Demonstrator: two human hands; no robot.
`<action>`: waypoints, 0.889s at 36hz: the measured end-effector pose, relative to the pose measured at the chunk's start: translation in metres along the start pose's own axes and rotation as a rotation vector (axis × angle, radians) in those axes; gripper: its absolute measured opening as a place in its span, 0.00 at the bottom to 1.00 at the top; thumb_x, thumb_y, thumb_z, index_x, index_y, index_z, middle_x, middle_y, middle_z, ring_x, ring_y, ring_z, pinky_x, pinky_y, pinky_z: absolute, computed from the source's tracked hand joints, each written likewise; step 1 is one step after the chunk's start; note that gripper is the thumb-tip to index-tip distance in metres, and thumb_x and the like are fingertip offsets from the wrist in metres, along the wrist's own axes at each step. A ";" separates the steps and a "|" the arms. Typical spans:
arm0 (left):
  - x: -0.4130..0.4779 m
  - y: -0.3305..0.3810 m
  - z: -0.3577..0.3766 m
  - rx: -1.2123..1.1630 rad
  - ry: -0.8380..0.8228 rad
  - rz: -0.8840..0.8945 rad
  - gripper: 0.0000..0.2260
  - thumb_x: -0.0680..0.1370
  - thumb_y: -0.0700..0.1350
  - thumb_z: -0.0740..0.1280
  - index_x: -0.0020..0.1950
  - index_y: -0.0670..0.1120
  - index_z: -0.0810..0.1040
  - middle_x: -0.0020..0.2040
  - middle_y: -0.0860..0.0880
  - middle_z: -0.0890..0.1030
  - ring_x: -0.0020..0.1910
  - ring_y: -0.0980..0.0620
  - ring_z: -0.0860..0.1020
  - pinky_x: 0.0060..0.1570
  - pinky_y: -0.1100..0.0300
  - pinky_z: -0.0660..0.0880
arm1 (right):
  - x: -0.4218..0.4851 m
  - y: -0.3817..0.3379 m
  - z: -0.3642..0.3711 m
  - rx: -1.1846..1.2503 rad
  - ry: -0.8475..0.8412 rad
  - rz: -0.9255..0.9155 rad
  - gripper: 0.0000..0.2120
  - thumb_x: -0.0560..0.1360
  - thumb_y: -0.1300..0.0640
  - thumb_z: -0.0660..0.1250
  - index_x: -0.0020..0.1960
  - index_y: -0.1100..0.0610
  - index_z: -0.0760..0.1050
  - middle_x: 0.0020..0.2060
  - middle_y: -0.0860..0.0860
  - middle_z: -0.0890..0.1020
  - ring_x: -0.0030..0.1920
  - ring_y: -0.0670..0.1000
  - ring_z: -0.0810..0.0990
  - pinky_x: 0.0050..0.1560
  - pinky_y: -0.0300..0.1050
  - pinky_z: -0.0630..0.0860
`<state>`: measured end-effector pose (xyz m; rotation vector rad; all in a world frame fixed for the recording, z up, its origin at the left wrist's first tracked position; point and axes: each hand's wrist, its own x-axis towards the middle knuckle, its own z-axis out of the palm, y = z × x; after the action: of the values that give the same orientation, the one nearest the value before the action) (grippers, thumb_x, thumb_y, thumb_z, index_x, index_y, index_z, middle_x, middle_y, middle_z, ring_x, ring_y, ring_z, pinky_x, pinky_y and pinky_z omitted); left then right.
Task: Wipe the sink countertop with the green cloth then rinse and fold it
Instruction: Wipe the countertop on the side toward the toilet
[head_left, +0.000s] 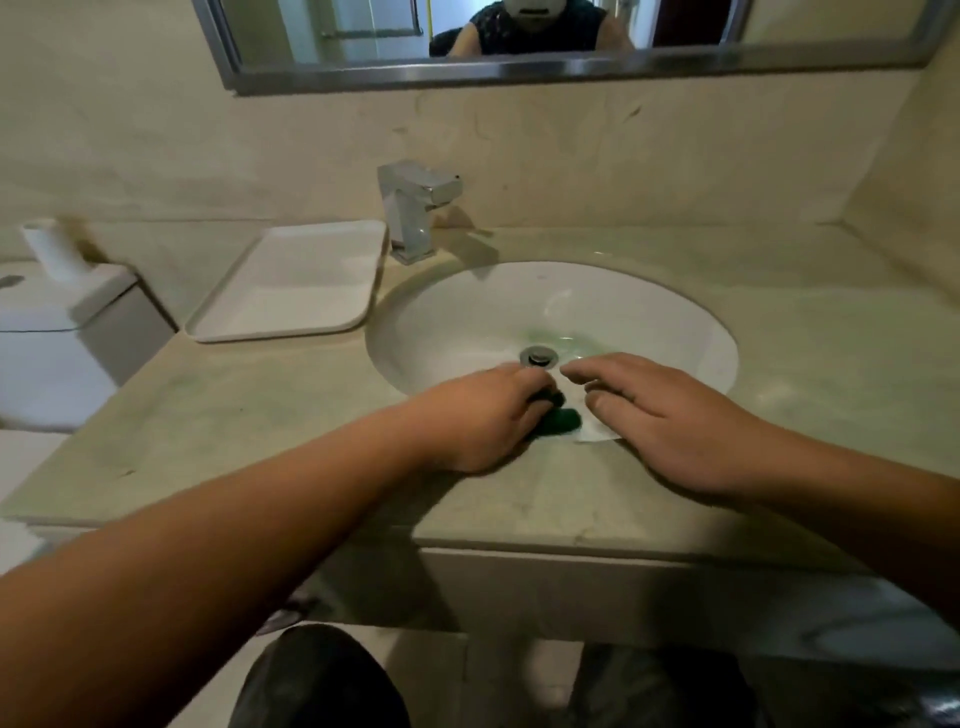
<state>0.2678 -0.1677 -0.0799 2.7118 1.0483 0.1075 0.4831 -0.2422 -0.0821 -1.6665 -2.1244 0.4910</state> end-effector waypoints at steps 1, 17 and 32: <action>0.011 -0.002 -0.002 0.004 -0.004 -0.093 0.15 0.88 0.51 0.58 0.71 0.48 0.76 0.64 0.44 0.78 0.61 0.45 0.78 0.65 0.46 0.75 | -0.002 0.003 -0.004 -0.009 -0.007 0.012 0.20 0.85 0.44 0.55 0.76 0.40 0.68 0.73 0.40 0.73 0.66 0.36 0.69 0.63 0.34 0.64; -0.031 -0.033 -0.009 0.054 0.102 -0.157 0.18 0.88 0.52 0.58 0.78 0.52 0.71 0.71 0.50 0.74 0.64 0.46 0.78 0.60 0.54 0.73 | -0.031 0.019 -0.017 -0.270 -0.226 -0.045 0.26 0.81 0.34 0.49 0.72 0.42 0.71 0.67 0.41 0.78 0.66 0.43 0.73 0.67 0.43 0.69; -0.235 -0.191 -0.037 0.086 0.411 -0.935 0.22 0.88 0.52 0.58 0.81 0.46 0.68 0.77 0.39 0.70 0.72 0.35 0.72 0.72 0.41 0.70 | 0.014 -0.066 0.041 -0.396 -0.403 -0.235 0.53 0.64 0.12 0.48 0.79 0.36 0.33 0.79 0.37 0.51 0.71 0.43 0.65 0.71 0.43 0.67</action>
<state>-0.0370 -0.1815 -0.0861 2.0135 2.3438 0.4609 0.4040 -0.2451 -0.0830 -1.5785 -2.8249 0.3744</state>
